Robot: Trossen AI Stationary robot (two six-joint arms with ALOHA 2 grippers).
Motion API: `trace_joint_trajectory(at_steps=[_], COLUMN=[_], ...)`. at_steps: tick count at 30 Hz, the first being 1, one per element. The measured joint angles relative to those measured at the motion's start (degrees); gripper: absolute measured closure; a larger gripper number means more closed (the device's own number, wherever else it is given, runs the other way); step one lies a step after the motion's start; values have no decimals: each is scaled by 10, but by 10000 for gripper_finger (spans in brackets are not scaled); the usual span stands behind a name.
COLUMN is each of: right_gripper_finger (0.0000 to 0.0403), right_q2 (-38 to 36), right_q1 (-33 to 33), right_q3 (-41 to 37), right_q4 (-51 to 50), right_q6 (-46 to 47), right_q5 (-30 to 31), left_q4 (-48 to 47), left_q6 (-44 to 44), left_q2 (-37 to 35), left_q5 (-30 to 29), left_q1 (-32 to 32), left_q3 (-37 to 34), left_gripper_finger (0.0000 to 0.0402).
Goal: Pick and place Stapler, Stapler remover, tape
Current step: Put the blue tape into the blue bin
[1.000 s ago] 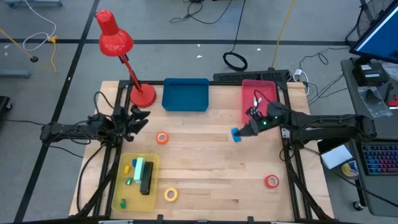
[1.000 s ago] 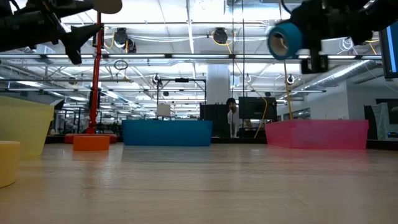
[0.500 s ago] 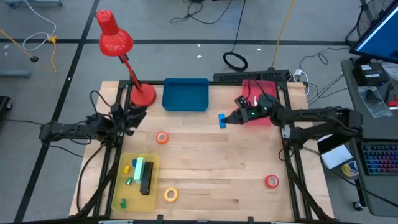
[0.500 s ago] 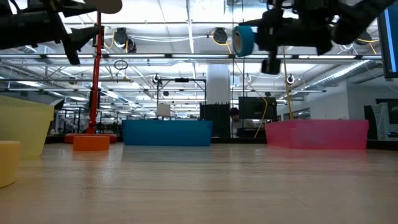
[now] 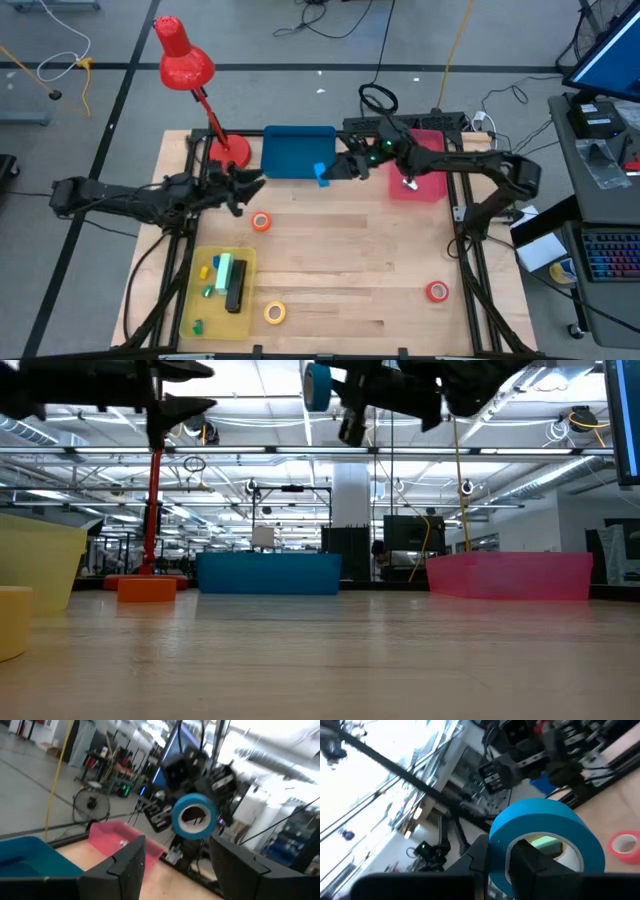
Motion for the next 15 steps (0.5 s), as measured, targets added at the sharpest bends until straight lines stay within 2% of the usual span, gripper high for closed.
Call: trace_joint_trajectory(at_steps=[8,15], right_gripper_finger=[369,369], right_q2=[58,59], right_q1=[0,-7], right_q3=[64,64], right_q4=[2,2], right_q6=[3,23], right_q5=[-55,-35], left_q4=[-6,-43], left_q6=[34,104], left_q2=[148,249], left_q5=[1,1], left_q1=[0,0], left_q3=[101,179], left_gripper_finger=[186,186])
